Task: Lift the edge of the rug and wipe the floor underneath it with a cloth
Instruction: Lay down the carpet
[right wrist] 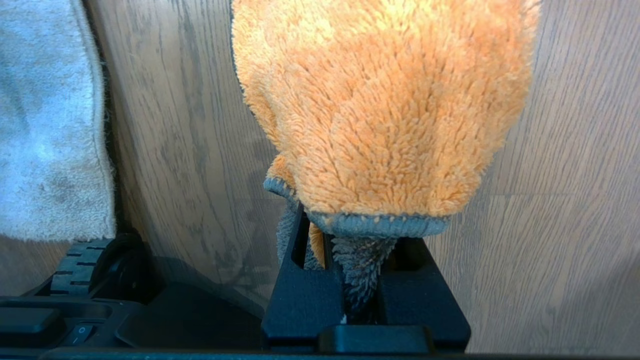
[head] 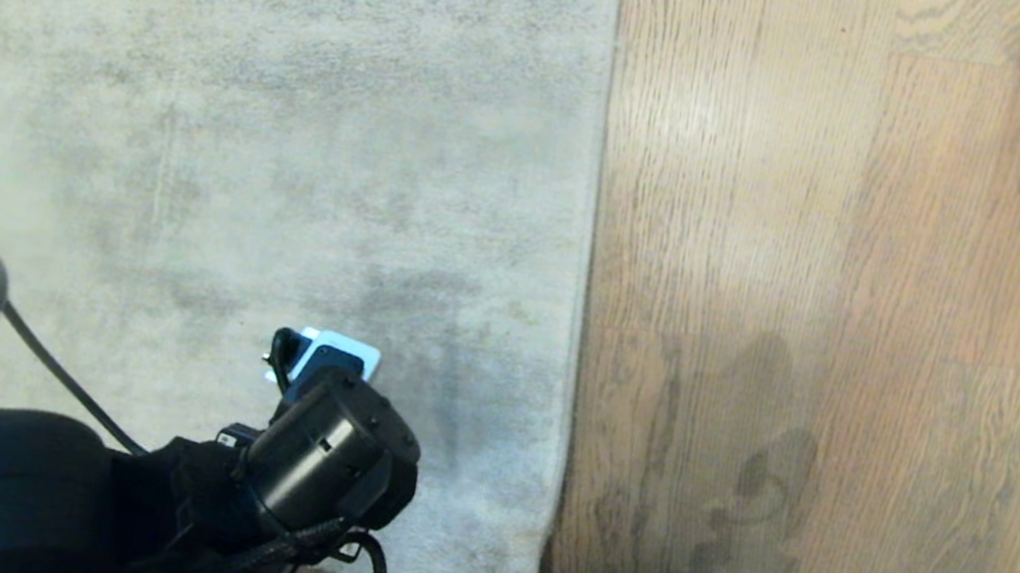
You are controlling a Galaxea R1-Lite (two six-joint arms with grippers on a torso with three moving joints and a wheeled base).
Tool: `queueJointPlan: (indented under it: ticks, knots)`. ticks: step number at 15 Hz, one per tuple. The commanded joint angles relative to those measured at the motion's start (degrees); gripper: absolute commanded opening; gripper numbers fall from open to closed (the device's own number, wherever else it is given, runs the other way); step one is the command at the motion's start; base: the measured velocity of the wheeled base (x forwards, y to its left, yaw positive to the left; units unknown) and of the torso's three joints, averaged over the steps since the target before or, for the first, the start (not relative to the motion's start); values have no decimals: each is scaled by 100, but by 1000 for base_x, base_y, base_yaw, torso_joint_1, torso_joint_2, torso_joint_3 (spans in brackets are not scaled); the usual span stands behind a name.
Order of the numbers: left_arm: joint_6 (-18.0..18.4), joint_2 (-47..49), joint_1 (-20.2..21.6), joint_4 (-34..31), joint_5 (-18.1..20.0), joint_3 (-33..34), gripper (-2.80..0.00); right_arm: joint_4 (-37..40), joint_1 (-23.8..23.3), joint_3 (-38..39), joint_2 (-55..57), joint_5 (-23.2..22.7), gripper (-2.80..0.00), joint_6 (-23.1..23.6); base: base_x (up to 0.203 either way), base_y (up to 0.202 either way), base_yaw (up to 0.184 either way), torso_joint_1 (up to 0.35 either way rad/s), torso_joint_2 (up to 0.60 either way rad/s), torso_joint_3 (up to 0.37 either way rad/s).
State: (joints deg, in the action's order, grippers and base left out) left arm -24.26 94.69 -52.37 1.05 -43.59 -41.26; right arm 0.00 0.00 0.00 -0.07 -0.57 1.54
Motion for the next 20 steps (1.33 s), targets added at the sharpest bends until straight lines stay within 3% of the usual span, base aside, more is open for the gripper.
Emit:
queueJointPlan:
  ticks: [1, 4, 8, 14, 20]
  knots:
    - [10, 154, -23, -3, -26, -4, -280, 0, 9, 0, 7, -4, -280, 5, 0, 0, 0, 0, 0, 0]
    - [-11, 488, -97, 0, -31, 15, -280, 0, 6, 0, 7, -4, -280, 5, 0, 0, 0, 0, 0, 0]
    - [-102, 1115, -513, 120, -91, 61, -280, 0, 9, 0, 7, -4, -280, 5, 0, 0, 0, 0, 0, 0]
    - [-450, 2154, -1036, 2673, -331, 942, -280, 0, 0, 0, 7, -4, -280, 5, 0, 0, 0, 0, 0, 0]
    - [-489, 2751, -1202, 3411, -352, 1216, -280, 0, 0, 0, 7, -4, -280, 5, 0, 0, 0, 0, 0, 0]
